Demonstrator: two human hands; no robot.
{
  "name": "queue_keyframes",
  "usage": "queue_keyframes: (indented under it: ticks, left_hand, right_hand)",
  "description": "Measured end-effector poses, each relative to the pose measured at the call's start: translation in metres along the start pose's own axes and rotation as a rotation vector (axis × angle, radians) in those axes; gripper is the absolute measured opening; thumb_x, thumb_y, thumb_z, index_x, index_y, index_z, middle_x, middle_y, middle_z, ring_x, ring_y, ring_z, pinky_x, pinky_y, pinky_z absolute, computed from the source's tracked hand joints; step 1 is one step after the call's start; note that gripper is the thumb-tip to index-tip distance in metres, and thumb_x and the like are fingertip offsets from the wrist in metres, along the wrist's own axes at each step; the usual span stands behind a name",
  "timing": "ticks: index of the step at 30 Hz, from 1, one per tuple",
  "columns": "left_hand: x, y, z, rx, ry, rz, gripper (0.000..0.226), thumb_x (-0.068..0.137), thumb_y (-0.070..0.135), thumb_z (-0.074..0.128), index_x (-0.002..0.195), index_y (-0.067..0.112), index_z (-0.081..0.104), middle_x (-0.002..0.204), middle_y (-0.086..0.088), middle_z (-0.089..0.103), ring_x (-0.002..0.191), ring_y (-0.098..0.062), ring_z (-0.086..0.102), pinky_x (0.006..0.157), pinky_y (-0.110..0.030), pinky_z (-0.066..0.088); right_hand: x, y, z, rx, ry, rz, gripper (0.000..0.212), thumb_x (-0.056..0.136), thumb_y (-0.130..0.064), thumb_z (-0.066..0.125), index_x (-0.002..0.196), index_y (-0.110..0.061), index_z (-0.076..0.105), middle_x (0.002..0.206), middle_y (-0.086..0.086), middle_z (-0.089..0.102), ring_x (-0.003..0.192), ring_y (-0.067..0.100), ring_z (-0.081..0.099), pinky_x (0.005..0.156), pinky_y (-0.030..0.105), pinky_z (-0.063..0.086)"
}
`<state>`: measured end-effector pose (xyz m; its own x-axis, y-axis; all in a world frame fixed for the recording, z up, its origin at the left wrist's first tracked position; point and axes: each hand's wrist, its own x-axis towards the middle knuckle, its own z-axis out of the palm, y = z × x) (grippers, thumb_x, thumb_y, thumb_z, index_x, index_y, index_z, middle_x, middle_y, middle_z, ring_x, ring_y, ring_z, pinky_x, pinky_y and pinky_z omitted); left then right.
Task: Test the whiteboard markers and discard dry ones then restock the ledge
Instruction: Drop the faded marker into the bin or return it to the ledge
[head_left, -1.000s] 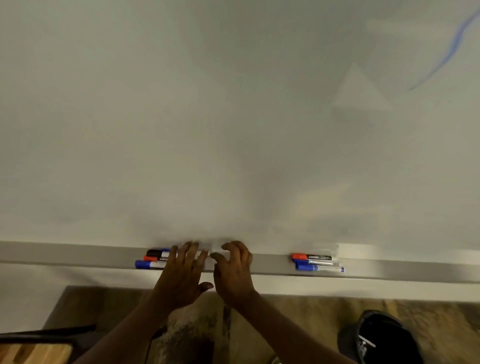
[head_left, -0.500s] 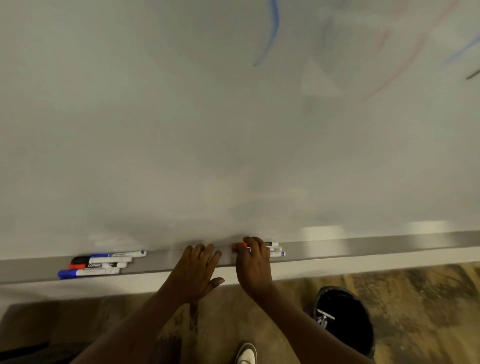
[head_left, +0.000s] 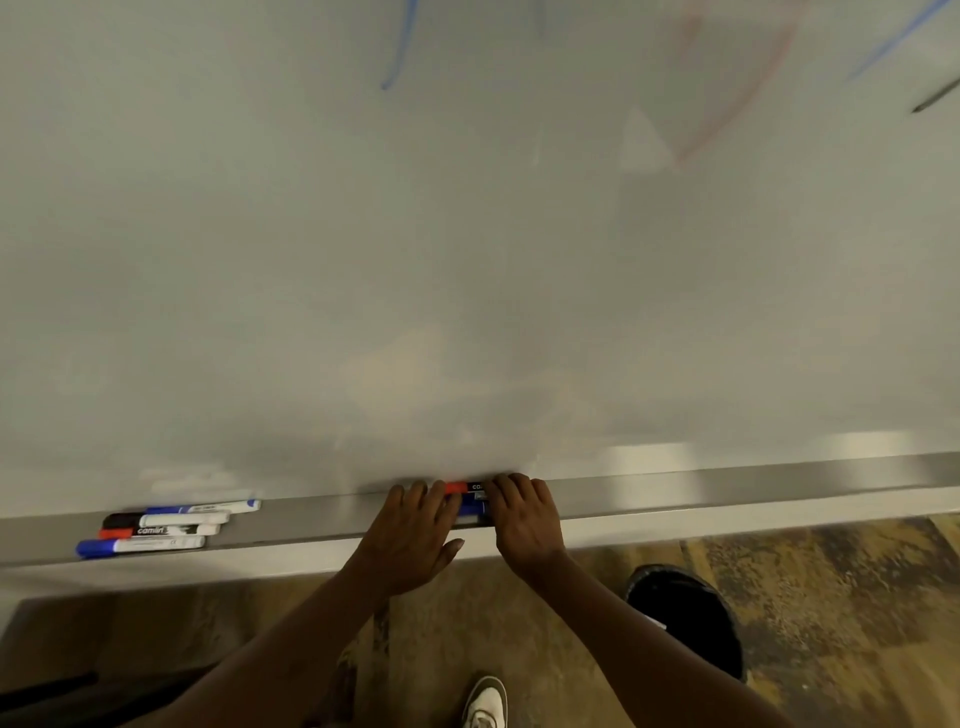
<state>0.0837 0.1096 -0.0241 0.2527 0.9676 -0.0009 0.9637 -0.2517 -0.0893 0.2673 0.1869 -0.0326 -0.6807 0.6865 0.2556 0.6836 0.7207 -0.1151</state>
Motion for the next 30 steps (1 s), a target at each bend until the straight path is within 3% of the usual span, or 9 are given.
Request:
queue_keyframes:
  ticks: [5, 10, 14, 19, 26, 30]
  left_hand:
    - [0.007, 0.006, 0.001, -0.024, 0.028, -0.059, 0.049, 0.089, 0.043, 0.047, 0.118, 0.005, 0.05, 0.11, -0.017, 0.058, 0.087, -0.032, 0.056, 0.073, -0.043, 0.048]
    - [0.01, 0.01, 0.004, -0.047, 0.06, -0.077, 0.052, 0.079, 0.034, 0.067, 0.117, 0.005, 0.048, 0.105, -0.015, 0.061, 0.084, -0.029, 0.057, 0.072, -0.042, 0.049]
    - [0.013, 0.013, 0.006, -0.053, 0.056, -0.085, 0.055, 0.077, 0.033, 0.07, 0.118, 0.005, 0.045, 0.104, -0.015, 0.061, 0.084, -0.029, 0.058, 0.073, -0.041, 0.05]
    - [0.015, 0.016, 0.006, -0.012, 0.04, -0.096, 0.045, 0.081, 0.032, 0.066, 0.116, 0.005, 0.055, 0.105, -0.015, 0.061, 0.085, -0.03, 0.057, 0.074, -0.041, 0.049]
    - [0.016, 0.022, -0.011, 0.052, 0.102, -0.09, 0.041, 0.074, 0.032, 0.073, 0.105, 0.007, 0.063, 0.089, -0.011, 0.063, 0.072, -0.026, 0.057, 0.059, -0.037, 0.047]
    - [0.024, 0.029, -0.037, 0.124, 0.174, -0.087, 0.038, 0.065, 0.025, 0.079, 0.095, 0.006, 0.068, 0.082, -0.011, 0.064, 0.065, -0.025, 0.059, 0.054, -0.035, 0.048]
  right_hand:
    - [0.001, 0.003, 0.004, -0.023, -0.009, -0.009, 0.032, 0.082, -0.021, 0.065, 0.111, -0.008, 0.062, 0.104, 0.009, 0.066, 0.093, 0.026, 0.06, 0.08, 0.037, 0.051]
    - [0.001, 0.003, 0.003, -0.054, -0.078, 0.024, 0.043, 0.072, -0.025, 0.08, 0.108, -0.008, 0.065, 0.1, 0.008, 0.067, 0.087, 0.024, 0.06, 0.077, 0.035, 0.051]
    - [0.004, 0.004, 0.003, -0.072, -0.097, 0.05, 0.043, 0.067, -0.026, 0.084, 0.103, -0.011, 0.066, 0.094, 0.007, 0.066, 0.083, 0.024, 0.059, 0.074, 0.034, 0.051]
    - [0.006, 0.001, 0.002, -0.102, -0.081, 0.085, 0.029, 0.069, -0.024, 0.082, 0.09, -0.012, 0.065, 0.083, 0.007, 0.06, 0.077, 0.024, 0.054, 0.069, 0.035, 0.049]
    - [0.001, -0.008, -0.011, -0.086, 0.036, 0.094, 0.023, 0.076, -0.024, 0.073, 0.095, -0.013, 0.065, 0.102, 0.008, 0.066, 0.101, 0.03, 0.06, 0.081, 0.042, 0.046]
    - [0.007, -0.017, -0.031, -0.069, 0.084, 0.092, 0.027, 0.072, -0.023, 0.075, 0.096, -0.016, 0.065, 0.099, 0.003, 0.068, 0.108, 0.028, 0.059, 0.091, 0.046, 0.035]
